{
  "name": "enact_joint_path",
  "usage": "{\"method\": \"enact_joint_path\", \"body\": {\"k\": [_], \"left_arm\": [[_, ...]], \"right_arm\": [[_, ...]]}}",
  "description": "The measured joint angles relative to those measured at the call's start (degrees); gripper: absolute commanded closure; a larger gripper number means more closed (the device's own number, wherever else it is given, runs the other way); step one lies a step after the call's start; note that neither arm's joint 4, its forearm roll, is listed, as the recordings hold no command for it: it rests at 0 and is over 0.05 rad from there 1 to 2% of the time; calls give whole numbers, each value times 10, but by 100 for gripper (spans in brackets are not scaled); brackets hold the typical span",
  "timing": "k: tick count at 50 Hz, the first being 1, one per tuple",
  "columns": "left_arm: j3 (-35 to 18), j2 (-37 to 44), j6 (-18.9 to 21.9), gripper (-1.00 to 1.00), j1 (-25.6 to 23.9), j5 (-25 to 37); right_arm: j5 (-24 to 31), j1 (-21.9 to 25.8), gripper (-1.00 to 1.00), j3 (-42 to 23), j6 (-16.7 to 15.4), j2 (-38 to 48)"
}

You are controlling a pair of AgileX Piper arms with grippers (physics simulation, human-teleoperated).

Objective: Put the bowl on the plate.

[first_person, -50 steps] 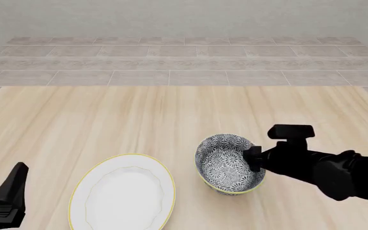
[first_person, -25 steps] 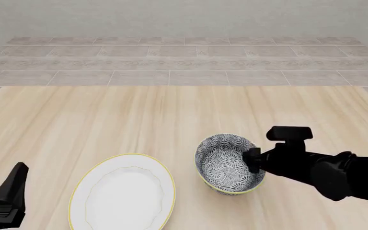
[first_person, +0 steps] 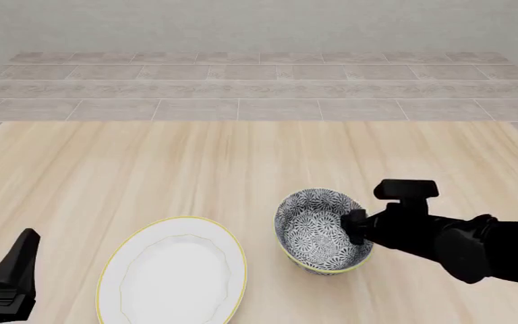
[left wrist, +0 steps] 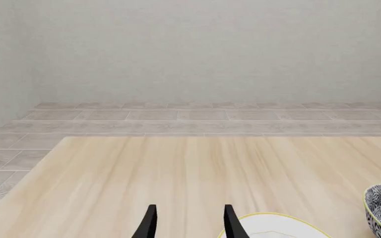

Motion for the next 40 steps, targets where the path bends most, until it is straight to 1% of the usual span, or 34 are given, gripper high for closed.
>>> {"method": "enact_joint_path", "body": {"k": [15,16,40], "left_arm": [[0,0,0,-100,0,0],[0,0,0,-100,0,0],[0,0,0,-100,0,0]], "right_arm": [[-5,1,-100,1,1,7],[-6,1,100,0,1,8],[-2,0,100,2,7,1]]}}
